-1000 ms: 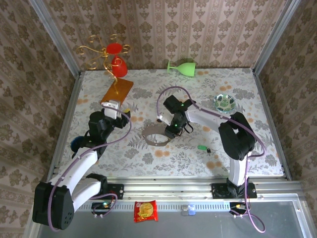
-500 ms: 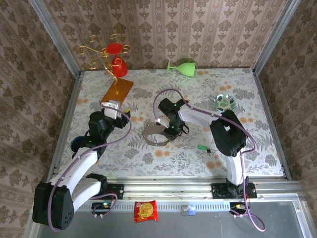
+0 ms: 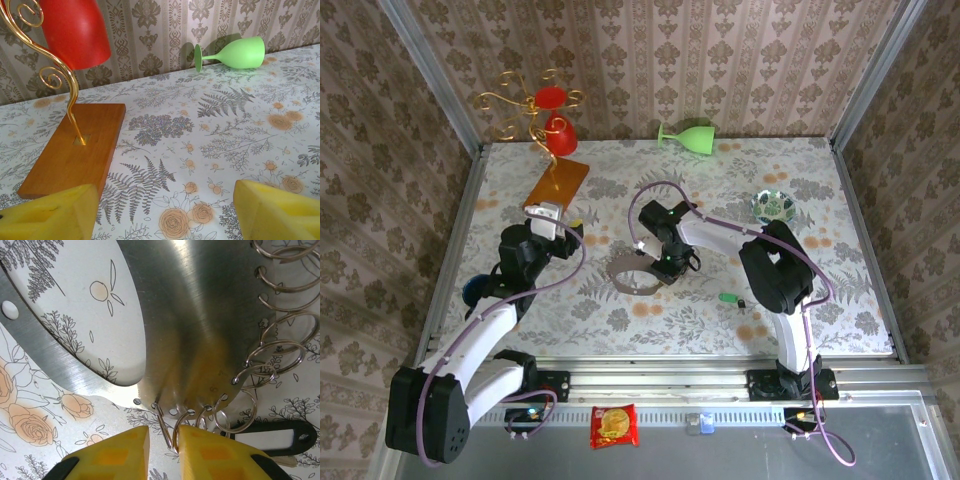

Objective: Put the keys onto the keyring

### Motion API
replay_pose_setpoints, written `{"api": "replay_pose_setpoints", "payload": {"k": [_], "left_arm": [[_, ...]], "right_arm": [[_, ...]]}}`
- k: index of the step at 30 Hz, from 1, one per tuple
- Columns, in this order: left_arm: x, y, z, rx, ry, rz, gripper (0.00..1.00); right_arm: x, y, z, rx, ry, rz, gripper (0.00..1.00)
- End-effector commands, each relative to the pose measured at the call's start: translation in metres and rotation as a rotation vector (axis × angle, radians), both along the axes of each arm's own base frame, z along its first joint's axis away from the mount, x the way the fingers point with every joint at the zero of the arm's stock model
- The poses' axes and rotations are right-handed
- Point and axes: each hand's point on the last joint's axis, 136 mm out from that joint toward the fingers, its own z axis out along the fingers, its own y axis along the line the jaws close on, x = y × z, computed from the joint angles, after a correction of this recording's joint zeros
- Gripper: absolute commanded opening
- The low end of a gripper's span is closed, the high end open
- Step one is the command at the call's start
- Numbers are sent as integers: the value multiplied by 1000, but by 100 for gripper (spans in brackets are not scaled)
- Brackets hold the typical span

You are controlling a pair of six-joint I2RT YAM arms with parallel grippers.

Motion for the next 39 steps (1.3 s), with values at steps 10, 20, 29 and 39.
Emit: {"api": "replay_pose_setpoints", "payload": {"k": [10, 20, 29, 39], "left_arm": [[1, 0, 3, 9, -6, 1, 72], [2, 0, 3, 9, -5, 2, 72], [2, 0, 2, 13, -3, 2, 72], [1, 0, 6, 18, -12, 0, 72]], "right_arm": [[-8, 4, -1, -18, 45, 31, 22], [-10, -1, -7, -50, 61, 30, 22], [-10, -2, -8, -57, 66, 27, 15], [-1, -1, 5, -35, -6, 26, 0]]}}
